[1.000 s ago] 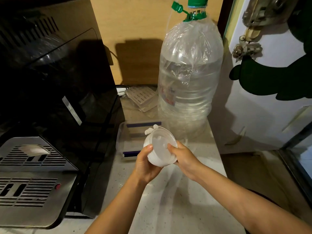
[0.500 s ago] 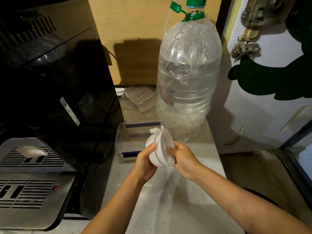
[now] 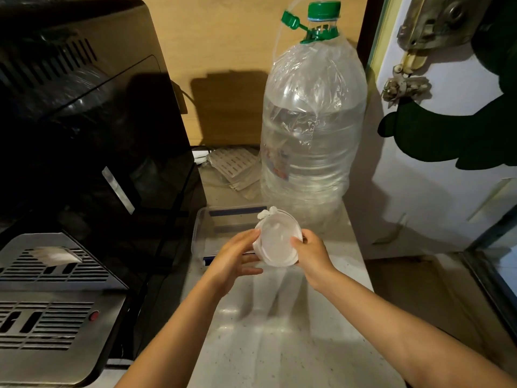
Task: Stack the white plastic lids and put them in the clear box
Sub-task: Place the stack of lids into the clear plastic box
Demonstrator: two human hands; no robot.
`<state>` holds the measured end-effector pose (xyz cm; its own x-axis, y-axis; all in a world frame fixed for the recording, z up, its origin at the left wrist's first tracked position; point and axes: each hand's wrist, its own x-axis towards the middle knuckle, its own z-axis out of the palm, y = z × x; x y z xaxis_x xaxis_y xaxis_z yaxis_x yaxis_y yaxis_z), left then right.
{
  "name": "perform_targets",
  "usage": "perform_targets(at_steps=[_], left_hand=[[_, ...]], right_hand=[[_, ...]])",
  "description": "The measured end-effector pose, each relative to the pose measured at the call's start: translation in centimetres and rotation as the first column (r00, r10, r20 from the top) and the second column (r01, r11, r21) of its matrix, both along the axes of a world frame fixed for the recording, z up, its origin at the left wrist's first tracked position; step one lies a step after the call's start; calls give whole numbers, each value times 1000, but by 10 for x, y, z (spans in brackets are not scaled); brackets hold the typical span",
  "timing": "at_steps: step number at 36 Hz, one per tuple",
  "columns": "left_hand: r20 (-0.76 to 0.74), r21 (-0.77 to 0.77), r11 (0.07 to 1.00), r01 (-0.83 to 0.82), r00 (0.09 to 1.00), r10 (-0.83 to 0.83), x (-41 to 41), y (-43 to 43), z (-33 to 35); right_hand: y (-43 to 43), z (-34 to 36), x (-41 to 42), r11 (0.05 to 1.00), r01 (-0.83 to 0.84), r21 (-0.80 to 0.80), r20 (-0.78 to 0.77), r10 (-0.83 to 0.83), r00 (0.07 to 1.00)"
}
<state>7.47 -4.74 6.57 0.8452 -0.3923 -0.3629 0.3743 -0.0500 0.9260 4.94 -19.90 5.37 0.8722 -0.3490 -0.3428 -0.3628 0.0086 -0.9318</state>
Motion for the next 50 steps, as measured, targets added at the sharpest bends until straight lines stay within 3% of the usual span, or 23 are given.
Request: perform_targets(at_steps=[6, 13, 27, 34, 38, 43, 50], left_hand=[[120, 216, 973, -80, 991, 55, 0, -6, 4], [185, 246, 955, -165, 975, 121, 1, -6, 4], [187, 212, 972, -97, 981, 57, 3, 4, 4], [334, 281, 956, -81, 942, -19, 11, 8, 10], [462, 321, 945, -66, 882, -95, 16, 11, 18], [676, 472, 864, -175, 701, -228, 24, 8, 26], [732, 640, 700, -318, 530, -429, 31, 7, 34]], right_hand=[[7, -3, 2, 1000, -3, -5, -5, 3, 1000], [10, -6, 0, 999, -40, 14, -19, 41, 999], [2, -5, 2, 977, -137, 163, -14, 141, 990], [-8, 10, 12, 938, -294, 184, 36, 292, 956], [-18, 27, 20, 881, -454, 131, 27, 454, 891], [-32, 48, 33, 803, -593, 62, 8, 594, 805], [-41, 59, 54, 703, -710, 46, 18, 710, 704]])
